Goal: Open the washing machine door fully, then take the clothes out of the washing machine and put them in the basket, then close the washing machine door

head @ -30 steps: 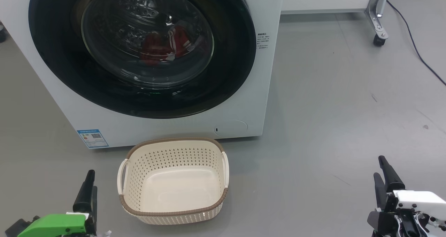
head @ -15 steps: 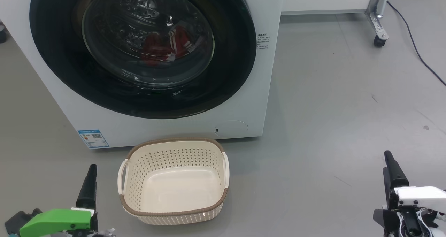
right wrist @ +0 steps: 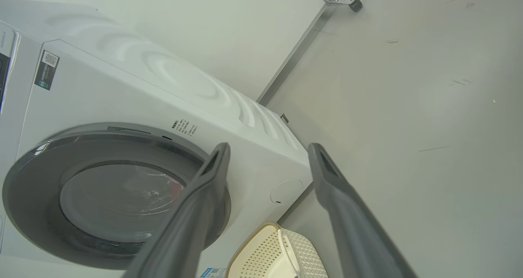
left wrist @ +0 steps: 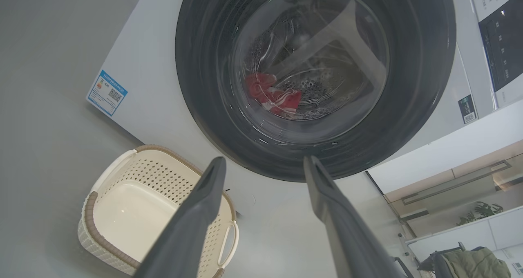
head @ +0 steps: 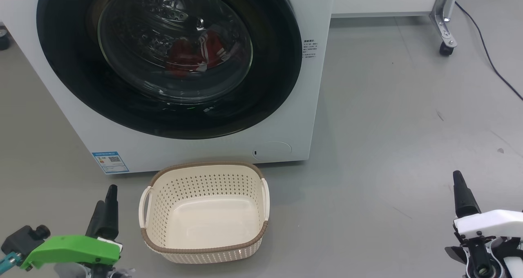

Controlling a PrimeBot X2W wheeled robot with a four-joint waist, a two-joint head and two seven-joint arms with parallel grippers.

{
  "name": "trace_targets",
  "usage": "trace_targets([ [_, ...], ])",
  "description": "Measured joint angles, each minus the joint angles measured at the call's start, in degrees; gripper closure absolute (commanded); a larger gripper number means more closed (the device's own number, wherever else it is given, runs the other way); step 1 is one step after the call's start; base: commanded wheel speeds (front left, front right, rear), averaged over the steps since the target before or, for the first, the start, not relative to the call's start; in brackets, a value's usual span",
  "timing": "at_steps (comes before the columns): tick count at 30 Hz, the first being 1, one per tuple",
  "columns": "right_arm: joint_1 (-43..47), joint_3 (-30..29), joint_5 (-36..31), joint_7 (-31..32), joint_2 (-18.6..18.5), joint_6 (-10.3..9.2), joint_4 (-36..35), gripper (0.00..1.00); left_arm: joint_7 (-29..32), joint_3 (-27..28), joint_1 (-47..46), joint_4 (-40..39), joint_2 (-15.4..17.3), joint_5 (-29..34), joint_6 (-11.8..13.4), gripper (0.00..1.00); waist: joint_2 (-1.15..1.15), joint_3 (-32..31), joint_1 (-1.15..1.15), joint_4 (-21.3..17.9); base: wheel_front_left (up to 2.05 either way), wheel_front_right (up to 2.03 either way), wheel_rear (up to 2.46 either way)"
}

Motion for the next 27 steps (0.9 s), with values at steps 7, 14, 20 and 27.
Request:
trace_targets([
  [7,0.0,2.9,-8.3,-1.4,-1.8,-1.68,-0.5,0.0,-1.3,-2.7,-0.5,-0.5,1.3,8.5,1.7,0.0,0.0,0.0,0.0,0.1,0.0,0.0,0.0],
  [14,0.0,6.0,-16.0,-2.8,-2.9,-3.24,-0.9,0.0,-2.4,-5.2,-0.9,-1.1,1.9,15.6,3.5,0.0,0.0,0.0,0.0,0.2,0.0,0.0,0.0],
  [20,0.0,8.2,-21.1,-3.8,-3.1,-4.47,-1.2,0.0,-3.4,-6.8,-1.0,-1.4,2.1,20.3,4.6,0.0,0.0,0.0,0.0,0.2,0.0,0.0,0.0],
  [27,0.0,10.2,-26.8,-5.0,-3.2,-5.25,-1.5,0.0,-4.7,-8.4,-1.1,-1.5,2.2,26.2,5.7,0.0,0.0,0.0,0.0,0.3,0.0,0.0,0.0],
])
